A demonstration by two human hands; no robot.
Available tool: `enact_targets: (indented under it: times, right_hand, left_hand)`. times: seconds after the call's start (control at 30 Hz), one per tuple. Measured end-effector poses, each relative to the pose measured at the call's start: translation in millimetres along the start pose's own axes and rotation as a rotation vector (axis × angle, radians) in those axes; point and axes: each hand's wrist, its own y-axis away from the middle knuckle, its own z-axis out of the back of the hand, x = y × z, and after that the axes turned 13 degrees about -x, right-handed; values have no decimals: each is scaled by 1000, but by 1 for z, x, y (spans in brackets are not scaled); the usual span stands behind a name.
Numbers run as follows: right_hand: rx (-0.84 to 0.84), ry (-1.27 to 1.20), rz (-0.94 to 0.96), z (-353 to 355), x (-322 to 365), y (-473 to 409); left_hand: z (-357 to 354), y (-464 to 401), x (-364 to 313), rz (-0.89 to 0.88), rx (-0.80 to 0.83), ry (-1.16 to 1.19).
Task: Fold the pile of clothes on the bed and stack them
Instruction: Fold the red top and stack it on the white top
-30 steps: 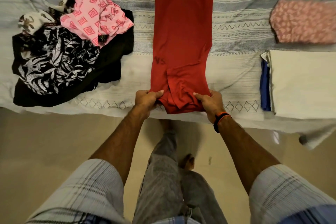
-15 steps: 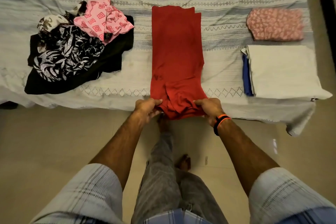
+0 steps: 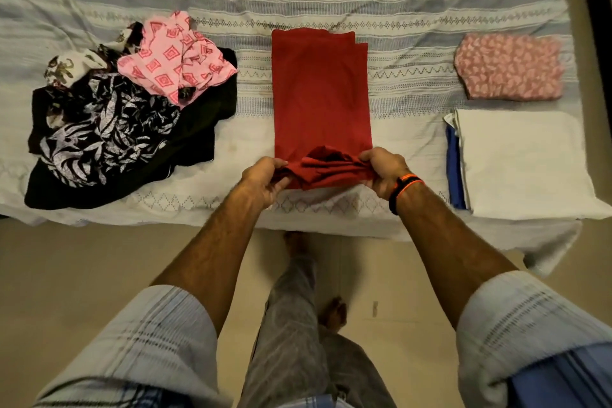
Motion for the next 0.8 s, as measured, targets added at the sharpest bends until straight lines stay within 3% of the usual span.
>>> enact_targets:
  times: [0.17, 0.23, 0.3, 0.37, 0.43, 0.5, 0.57, 0.67, 0.73, 0.8]
  right_hand:
    - [53, -73, -28, -45, 61, -31]
    - [89, -195, -54, -58, 75, -43]
    - [78, -144, -41, -73, 76, -54]
    - [45, 112, 82, -79, 61, -63]
    - [28, 588, 341, -77, 42, -70]
    - [100, 964, 497, -69, 23, -71]
    - [152, 1149, 552, -61, 7, -69]
    - [66, 1196, 647, -55, -9, -74]
    - [-49, 1129, 727, -57, -13, -79]
    - [-174, 1071, 719, -60, -14, -83]
  left_hand:
    - [-41, -20, -60, 28, 69, 247]
    - [-53, -26, -76, -39, 168, 160]
    - [-62, -39, -81, -192, 165, -58]
    - [-63, -52, -72, -406, 81, -319]
    - [-57, -69, -57, -606, 59, -656]
    - [-49, -81, -40, -687, 132, -1005]
    - [-39, -89, -25, -758, 197, -1236]
    - [-32, -93, -3, -874, 37, -1145]
    - [-31, -92, 1, -813, -164, -1022]
    - [-31, -96, 0, -686, -265, -995]
